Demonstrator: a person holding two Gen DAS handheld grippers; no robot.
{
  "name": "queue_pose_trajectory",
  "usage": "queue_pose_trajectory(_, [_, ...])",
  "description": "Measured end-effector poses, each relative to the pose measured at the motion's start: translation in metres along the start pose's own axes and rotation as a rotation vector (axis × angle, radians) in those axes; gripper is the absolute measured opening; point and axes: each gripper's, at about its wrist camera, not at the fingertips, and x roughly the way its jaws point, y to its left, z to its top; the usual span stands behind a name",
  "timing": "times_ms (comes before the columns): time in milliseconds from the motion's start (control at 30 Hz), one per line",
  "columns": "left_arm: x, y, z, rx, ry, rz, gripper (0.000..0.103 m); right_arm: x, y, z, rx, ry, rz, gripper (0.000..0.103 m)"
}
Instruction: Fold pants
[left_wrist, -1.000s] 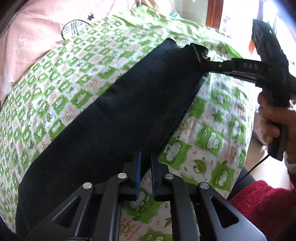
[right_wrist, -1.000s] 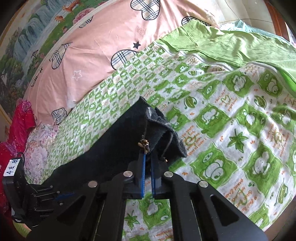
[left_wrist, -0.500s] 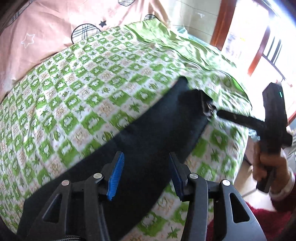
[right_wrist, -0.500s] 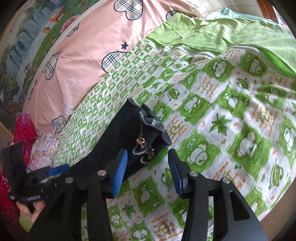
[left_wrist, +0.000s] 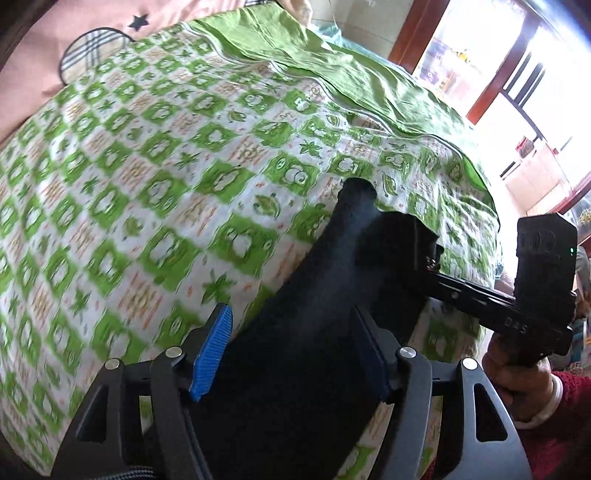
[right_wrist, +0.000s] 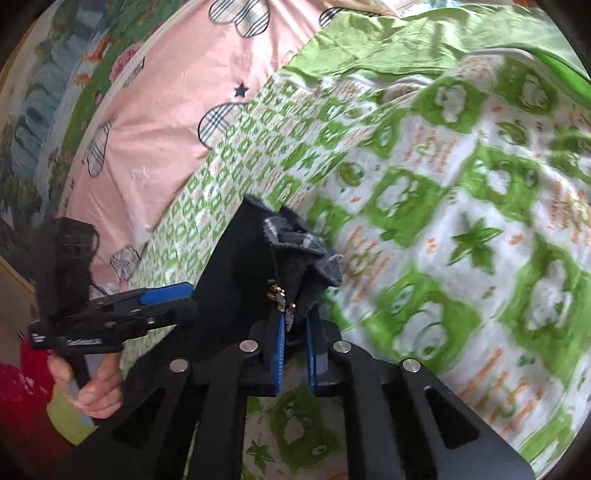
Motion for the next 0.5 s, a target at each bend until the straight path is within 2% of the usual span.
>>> queue_pose_trajectory(67, [0.011,-0.004,0.01,0.016,0.012,-0.007,0.066,0.0,-0.003,-0.001,-0.008,0.006,0.016,0.01])
queue_pose_trajectory(133, [0.027,-0.01,0.023,0.037,0.026,-0.011,0.061,-0.001,0.002,-0.003,-0.045,-0.001,0.002,0.01])
queue_pose_trajectory(200, [0.041,-0.017,0.03,0.059,0.055,-0.024,0.046,-0.002,0.001,-0.003,-0.045,-0.002,0.007,0.01])
queue_pose_trajectory(233, [0.049,-0.022,0.034,0.071,0.069,-0.042,0.043,-0.001,-0.001,-0.004,-0.039,0.002,0.011,0.01])
queue_pose_trajectory(267, [0.052,-0.025,0.037,0.078,0.062,-0.05,0.039,-0.002,-0.002,-0.004,-0.036,0.003,0.016,0.01])
queue_pose_trajectory(300, [0.054,-0.029,0.04,0.087,0.055,-0.061,0.03,-0.003,-0.003,-0.004,-0.038,0.002,0.019,0.01])
queue_pose_trajectory(367, [0.053,-0.033,0.044,0.087,0.048,-0.084,0.018,-0.003,-0.001,-0.004,-0.045,0.003,0.017,0.01])
queue_pose_trajectory(500, [0.037,-0.03,0.039,0.056,-0.01,-0.102,0.011,-0.007,0.006,-0.003,-0.058,0.011,0.051,0.01])
